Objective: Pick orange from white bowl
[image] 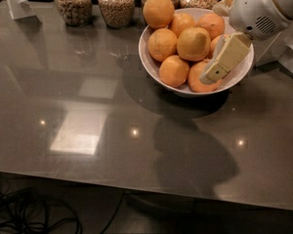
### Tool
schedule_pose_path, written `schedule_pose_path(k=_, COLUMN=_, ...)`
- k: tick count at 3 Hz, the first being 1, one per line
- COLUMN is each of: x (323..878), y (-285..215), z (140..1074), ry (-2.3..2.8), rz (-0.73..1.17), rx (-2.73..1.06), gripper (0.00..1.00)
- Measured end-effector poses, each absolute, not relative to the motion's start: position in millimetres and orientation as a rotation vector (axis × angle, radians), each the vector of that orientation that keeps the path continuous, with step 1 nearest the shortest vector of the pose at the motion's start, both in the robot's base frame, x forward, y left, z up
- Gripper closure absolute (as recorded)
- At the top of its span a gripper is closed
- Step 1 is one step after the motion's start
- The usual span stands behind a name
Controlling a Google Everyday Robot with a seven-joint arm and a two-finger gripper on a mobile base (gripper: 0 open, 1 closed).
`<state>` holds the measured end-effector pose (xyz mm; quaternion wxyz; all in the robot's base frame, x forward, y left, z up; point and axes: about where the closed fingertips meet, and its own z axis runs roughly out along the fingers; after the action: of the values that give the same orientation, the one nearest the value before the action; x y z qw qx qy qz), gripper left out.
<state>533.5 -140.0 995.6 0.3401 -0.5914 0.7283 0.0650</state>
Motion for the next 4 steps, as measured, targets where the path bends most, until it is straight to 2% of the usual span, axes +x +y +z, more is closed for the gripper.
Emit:
schedule_pose_path(k=2, x=555, y=-127, z=995, ry=1.819, rz=0.220, rx=-1.420, gripper=0.00)
schedule_pose_path(k=4, x=620, y=-91, z=1025, ry=1.629, rz=0.230, rx=-1.237, gripper=0.00)
